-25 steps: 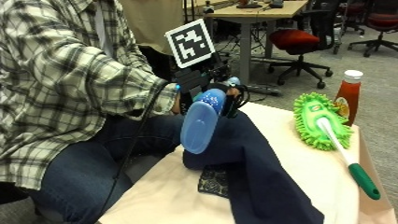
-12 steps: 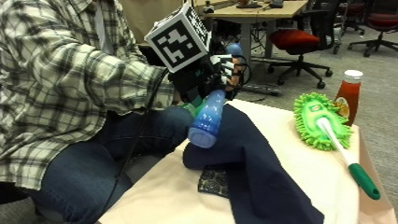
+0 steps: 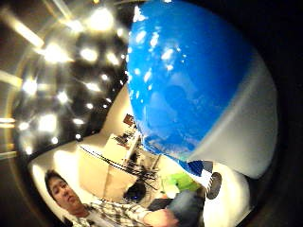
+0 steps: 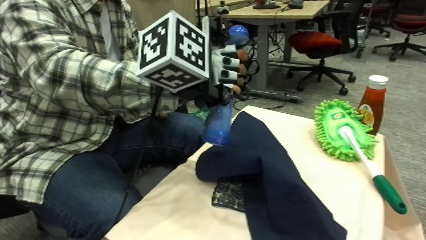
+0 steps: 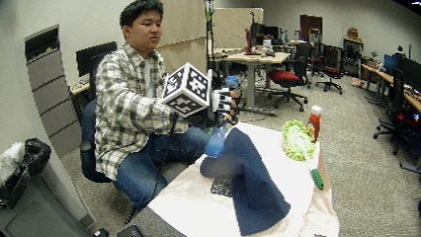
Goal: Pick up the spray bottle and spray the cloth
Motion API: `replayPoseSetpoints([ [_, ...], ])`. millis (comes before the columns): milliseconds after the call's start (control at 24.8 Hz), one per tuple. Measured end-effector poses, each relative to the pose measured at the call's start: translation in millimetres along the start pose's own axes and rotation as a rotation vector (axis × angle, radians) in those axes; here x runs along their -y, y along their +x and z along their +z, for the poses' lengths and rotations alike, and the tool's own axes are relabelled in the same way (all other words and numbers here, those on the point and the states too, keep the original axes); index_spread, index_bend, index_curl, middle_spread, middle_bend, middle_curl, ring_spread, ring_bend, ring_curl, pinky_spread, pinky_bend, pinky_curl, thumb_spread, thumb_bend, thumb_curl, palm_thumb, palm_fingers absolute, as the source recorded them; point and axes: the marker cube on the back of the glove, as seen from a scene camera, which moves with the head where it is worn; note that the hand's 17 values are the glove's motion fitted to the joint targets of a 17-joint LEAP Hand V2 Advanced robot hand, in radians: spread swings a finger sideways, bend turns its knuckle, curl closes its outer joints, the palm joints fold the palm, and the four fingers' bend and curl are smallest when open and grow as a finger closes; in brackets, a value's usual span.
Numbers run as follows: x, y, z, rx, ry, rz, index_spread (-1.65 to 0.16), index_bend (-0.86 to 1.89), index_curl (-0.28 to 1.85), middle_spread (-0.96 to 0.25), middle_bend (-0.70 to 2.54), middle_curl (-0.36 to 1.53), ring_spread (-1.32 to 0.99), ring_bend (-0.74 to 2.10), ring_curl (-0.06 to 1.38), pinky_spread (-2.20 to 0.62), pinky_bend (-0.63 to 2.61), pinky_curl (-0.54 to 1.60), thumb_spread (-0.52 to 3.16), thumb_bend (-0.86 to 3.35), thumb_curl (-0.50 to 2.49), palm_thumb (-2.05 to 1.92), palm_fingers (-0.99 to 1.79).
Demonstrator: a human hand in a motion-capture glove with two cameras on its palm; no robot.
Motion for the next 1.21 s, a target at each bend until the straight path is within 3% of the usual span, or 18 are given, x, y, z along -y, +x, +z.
replayPoseSetpoints([
  [242, -4, -8, -4, 0.251, 0.033, 0.098, -0.23, 0.26, 0.68, -0.11, 0.65, 0.57, -0.18, 0.65, 0.54, -0.14, 0.35, 0.54, 0.15, -0.03, 0.82, 1.13, 1.27],
  [564, 8, -25, 16, 0.442, 0.063, 0.084, -0.24, 0.26, 0.69, -0.11, 0.65, 0.57, -0.18, 0.65, 0.54, -0.14, 0.35, 0.54, 0.15, -0.03, 0.82, 1.12, 1.26],
  [927, 29, -56, 126, 0.623, -0.045, 0.029, -0.24, 0.22, 0.68, -0.11, 0.65, 0.57, -0.16, 0.64, 0.54, -0.11, 0.33, 0.54, 0.2, -0.02, 0.82, 1.14, 1.22],
  [1209, 43, -43, 199, 0.603, -0.118, 0.044, -0.24, 0.2, 0.68, -0.1, 0.64, 0.57, -0.16, 0.63, 0.54, -0.11, 0.31, 0.54, 0.24, -0.02, 0.82, 1.15, 1.21],
])
